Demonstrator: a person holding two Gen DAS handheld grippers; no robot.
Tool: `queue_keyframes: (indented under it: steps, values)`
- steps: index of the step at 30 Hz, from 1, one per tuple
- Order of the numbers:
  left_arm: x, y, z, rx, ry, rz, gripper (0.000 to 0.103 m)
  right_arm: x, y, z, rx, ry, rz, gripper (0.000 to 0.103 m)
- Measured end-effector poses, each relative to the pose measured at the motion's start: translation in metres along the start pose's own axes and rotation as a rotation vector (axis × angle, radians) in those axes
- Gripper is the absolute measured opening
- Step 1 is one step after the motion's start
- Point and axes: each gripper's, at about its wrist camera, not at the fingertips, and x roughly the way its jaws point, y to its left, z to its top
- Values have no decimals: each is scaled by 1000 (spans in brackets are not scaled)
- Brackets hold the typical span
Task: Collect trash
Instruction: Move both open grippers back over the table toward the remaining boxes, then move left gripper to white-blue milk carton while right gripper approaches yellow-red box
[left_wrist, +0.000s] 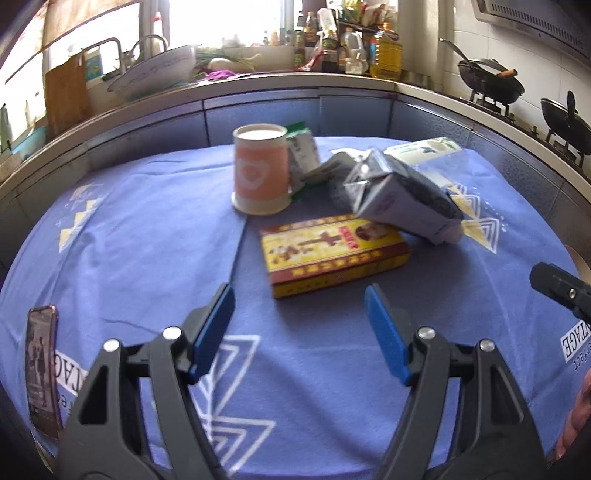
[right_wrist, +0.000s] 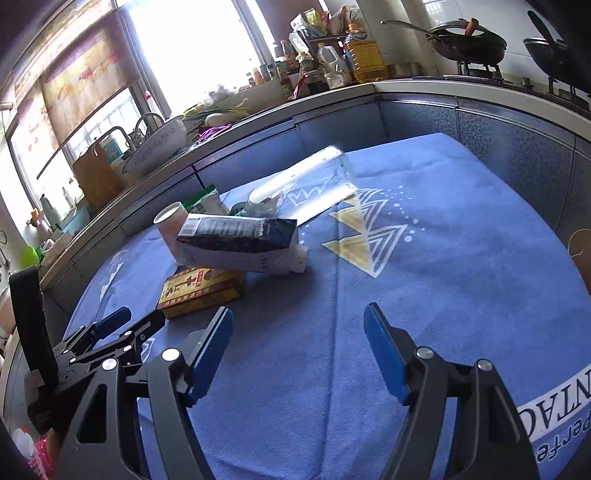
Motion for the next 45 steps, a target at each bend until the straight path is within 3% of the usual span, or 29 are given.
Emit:
queue_keyframes:
  steps: [7,21,35,45]
  values:
    - [6,34,-16,-50,-22,23,70,3,20,-8,-33,18,-1,73]
    - [4,35,-22,-48,-62,-17,70,-5,38,-15,-49,16,-15,73]
    - [2,32,-26,-31,-83,-7,70,-39,41,-20,-44,-41,-10,73]
    - [9,32,-24,-36,-42,-13,70,-26,35,-26,-44,11,27,73]
